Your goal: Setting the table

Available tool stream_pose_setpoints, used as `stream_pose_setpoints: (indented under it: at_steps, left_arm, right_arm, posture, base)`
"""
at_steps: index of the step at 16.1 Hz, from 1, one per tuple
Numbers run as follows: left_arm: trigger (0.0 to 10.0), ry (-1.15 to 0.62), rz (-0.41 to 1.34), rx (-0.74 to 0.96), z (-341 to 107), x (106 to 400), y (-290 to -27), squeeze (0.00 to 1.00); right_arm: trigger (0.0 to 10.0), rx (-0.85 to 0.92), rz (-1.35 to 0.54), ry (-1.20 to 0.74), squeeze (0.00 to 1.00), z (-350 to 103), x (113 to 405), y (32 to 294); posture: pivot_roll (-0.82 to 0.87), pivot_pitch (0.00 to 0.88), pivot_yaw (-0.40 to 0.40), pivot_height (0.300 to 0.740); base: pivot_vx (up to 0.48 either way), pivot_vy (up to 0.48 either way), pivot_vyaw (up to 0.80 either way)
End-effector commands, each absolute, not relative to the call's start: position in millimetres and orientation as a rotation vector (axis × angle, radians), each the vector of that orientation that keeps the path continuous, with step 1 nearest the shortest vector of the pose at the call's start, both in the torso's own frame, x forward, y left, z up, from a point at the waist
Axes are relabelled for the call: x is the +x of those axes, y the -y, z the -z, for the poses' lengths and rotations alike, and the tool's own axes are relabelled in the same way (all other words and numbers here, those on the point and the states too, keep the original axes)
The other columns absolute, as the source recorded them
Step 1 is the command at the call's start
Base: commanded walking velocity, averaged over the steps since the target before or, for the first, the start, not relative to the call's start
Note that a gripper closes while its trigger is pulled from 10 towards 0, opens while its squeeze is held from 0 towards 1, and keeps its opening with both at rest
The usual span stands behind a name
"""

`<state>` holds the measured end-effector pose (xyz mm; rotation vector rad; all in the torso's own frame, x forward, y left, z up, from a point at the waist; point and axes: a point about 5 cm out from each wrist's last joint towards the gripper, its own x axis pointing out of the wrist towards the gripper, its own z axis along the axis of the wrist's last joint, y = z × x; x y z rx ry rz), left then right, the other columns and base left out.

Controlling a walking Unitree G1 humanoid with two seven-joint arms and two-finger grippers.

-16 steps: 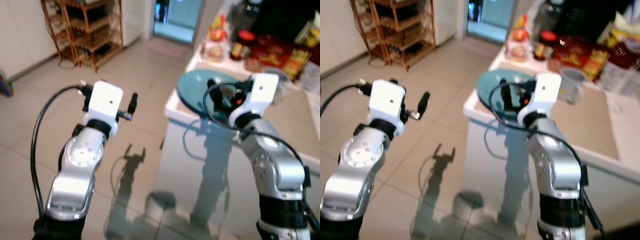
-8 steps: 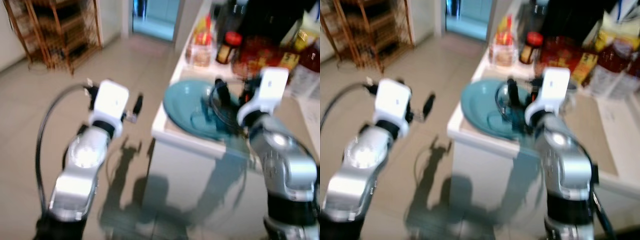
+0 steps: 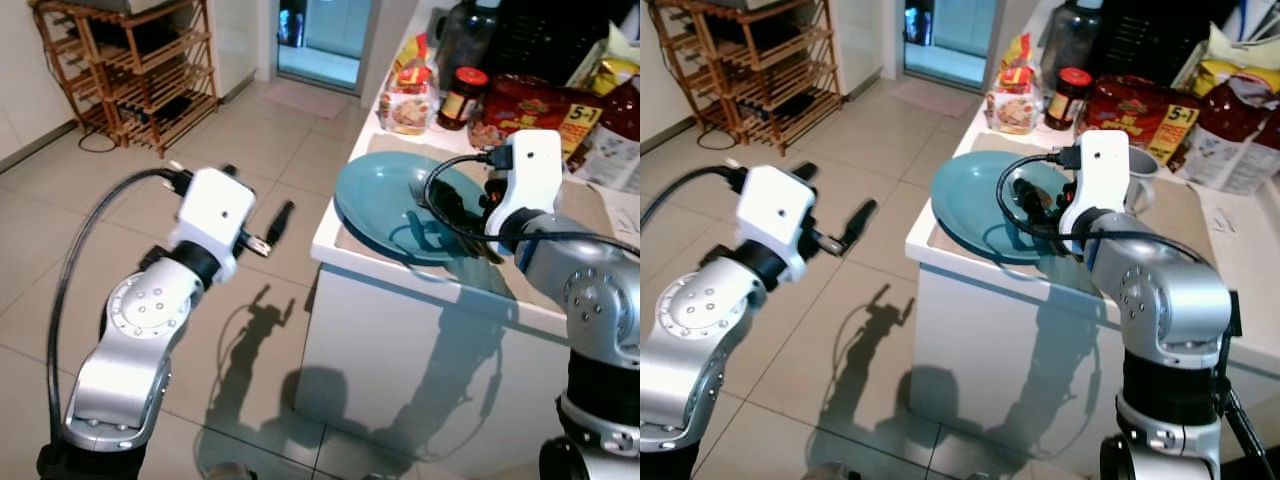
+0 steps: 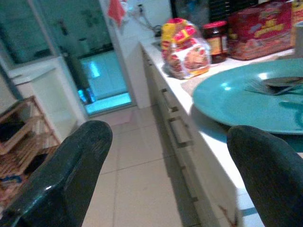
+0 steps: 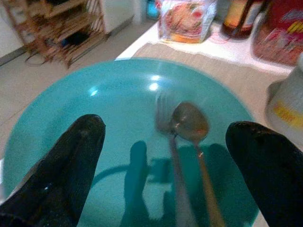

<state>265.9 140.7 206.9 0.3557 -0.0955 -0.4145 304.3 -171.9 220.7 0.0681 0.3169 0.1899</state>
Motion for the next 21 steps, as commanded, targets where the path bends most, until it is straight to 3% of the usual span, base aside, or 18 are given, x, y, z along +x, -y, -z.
stream_pose_setpoints:
  at_steps: [1, 5, 17, 18, 19, 20, 21]
  left_arm:
    - [10.0, 0.103, 0.442, 0.362, -210.4, 265.1, -137.8, 0.0]
    - [10.0, 0.092, 0.485, 0.362, -210.6, 264.5, -133.8, 0.0]
    - [10.0, 0.048, 0.601, 0.358, -204.9, 253.4, -124.6, 0.0]
    - [10.0, 0.047, 0.625, 0.342, -205.5, 251.5, -122.6, 0.0]
    - [10.0, 0.049, 0.645, 0.332, -206.2, 249.8, -121.0, 0.0]
    - [10.0, 0.055, 0.69, 0.308, -208.1, 245.8, -117.3, 0.0]
    - [10.0, 0.053, 0.725, 0.288, -209.2, 242.7, -114.4, 0.0]
  right_arm:
    - [10.0, 0.116, -0.236, -0.38, 0.0, -219.2, 304.6, 171.9]
    - [10.0, 0.132, -0.246, -0.502, 0.0, -208.2, 312.3, 167.8]
    - [10.0, 0.146, -0.215, -0.61, 0.0, -193.4, 317.6, 169.9]
    - [6.9, 0.143, -0.214, -0.622, 0.0, -191.4, 317.2, 170.2]
    - [4.5, 0.142, -0.215, -0.626, 0.0, -190.7, 317.2, 170.2]
    - [2.7, 0.14, -0.217, -0.632, 0.0, -189.6, 317.4, 170.2]
    - [1.8, 0.139, -0.216, -0.634, 0.0, -189.1, 317.7, 170.3]
  posture:
    - [0.11, 0.048, -0.095, 0.74]
    - [0.12, 0.046, -0.093, 0.74]
    - [0.12, 0.05, -0.099, 0.74]
    - [0.12, 0.049, -0.101, 0.74]
    - [0.12, 0.049, -0.101, 0.74]
    - [0.12, 0.049, -0.101, 0.74]
    - [0.12, 0.049, -0.101, 0.74]
  base:
    - [0.0, 0.0, 0.0]
    - [0.0, 0.0, 0.0]
    - [0.0, 0.0, 0.0]
    - [0.0, 0.0, 0.0]
    - [0.0, 0.0, 0.0]
    - [0.0, 0.0, 0.0]
    - [0.0, 0.0, 0.0]
